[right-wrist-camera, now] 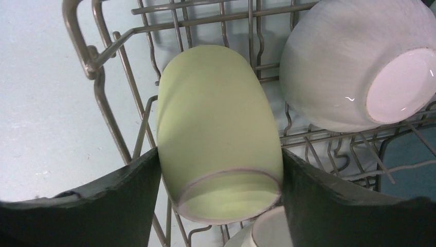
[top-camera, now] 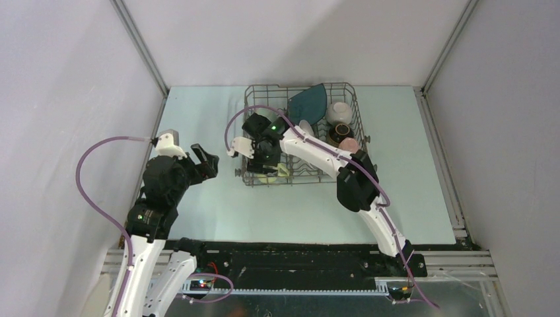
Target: Load the mixed dishes into the dish rack
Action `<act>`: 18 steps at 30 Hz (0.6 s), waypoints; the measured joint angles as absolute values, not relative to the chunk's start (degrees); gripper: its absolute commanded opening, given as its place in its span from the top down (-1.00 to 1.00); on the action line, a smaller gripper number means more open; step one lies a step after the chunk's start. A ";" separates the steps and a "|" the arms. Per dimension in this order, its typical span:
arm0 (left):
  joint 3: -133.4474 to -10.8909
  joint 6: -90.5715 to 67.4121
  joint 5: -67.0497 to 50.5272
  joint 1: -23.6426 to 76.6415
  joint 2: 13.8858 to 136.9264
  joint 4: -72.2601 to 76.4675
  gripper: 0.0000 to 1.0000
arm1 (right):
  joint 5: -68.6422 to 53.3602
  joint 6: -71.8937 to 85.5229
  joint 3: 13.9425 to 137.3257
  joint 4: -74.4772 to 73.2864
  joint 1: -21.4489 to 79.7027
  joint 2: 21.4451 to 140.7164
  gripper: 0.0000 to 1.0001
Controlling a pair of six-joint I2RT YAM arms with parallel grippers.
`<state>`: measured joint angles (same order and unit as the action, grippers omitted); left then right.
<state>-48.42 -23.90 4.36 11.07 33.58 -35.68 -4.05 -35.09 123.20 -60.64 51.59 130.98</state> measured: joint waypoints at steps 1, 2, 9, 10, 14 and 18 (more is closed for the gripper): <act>-48.42 -23.90 4.36 11.07 33.58 -35.66 -0.74 | -3.84 -34.81 123.35 -60.62 51.59 131.24 -0.95; -48.42 -23.90 4.36 11.07 33.58 -35.66 -0.74 | -3.11 -35.07 123.35 -60.27 51.59 131.41 -0.98; -48.42 -23.92 4.36 11.07 33.87 -35.66 -0.74 | -4.38 -33.54 123.59 -60.07 51.24 131.39 -0.99; -48.42 -23.92 4.36 11.07 33.89 -35.64 -0.74 | -4.80 -33.39 123.59 -59.90 51.20 131.33 -0.99; -48.42 -23.92 4.36 11.07 33.89 -35.64 -0.75 | -7.62 -32.29 122.41 -58.26 50.37 129.45 -0.99; -48.42 -23.92 4.32 11.07 33.69 -35.27 -0.77 | -11.33 -30.26 116.95 -54.30 49.17 122.78 -0.99</act>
